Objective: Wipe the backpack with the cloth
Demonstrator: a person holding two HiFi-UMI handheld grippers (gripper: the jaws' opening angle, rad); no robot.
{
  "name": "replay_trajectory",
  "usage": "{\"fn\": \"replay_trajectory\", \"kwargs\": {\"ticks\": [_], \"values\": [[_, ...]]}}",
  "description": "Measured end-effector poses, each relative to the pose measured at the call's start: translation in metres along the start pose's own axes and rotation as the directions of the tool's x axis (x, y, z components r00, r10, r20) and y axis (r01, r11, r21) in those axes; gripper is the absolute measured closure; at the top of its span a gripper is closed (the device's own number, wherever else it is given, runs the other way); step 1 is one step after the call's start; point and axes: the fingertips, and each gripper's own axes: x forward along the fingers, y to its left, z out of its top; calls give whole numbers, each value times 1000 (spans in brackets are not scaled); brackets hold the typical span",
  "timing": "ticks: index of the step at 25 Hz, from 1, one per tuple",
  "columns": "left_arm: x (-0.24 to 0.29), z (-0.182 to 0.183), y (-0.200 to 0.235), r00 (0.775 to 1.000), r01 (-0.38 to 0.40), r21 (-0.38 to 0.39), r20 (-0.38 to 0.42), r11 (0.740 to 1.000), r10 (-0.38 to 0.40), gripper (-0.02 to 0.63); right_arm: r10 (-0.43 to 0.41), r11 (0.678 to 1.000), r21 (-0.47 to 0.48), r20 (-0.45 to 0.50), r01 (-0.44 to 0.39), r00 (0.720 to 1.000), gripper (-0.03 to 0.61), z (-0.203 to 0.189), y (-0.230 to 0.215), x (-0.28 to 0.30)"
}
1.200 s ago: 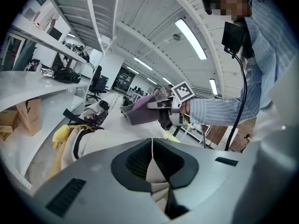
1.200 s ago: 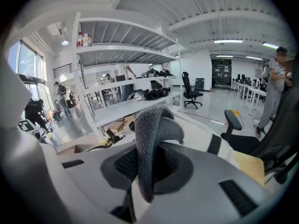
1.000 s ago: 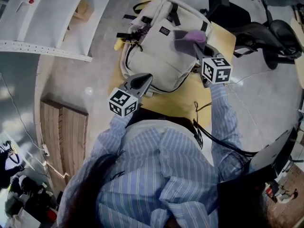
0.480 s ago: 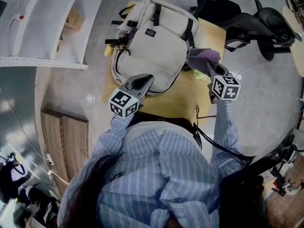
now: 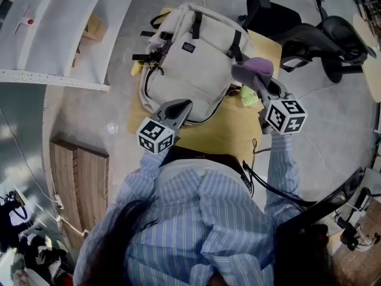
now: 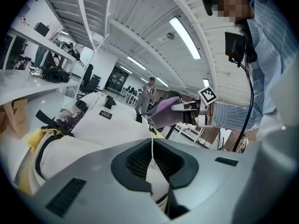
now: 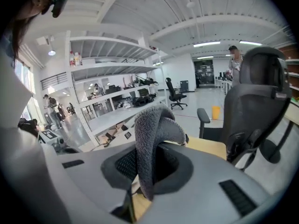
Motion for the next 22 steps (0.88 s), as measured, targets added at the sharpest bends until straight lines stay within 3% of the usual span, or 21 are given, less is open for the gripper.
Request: {"fn": "replay_trajectory", "kwargs": {"ticks": [7, 15, 18, 22], "values": [[-11, 1, 6, 1000, -18, -11, 20, 1000, 18, 601, 145, 986, -94, 79, -137, 986, 537, 72, 65, 65], [-29, -1, 23, 998, -55, -51, 35, 997, 57, 601, 237, 971, -2, 130, -239, 963, 537, 120, 127, 155], [-36, 1, 29, 996, -69, -67, 53, 995, 72, 601, 236, 972, -17, 113, -236, 965, 537, 126, 138, 195], [-48, 5, 40, 992, -94, -72, 71, 993, 99, 601, 184, 981, -58, 13, -183, 983, 537, 106, 135, 237]]}}
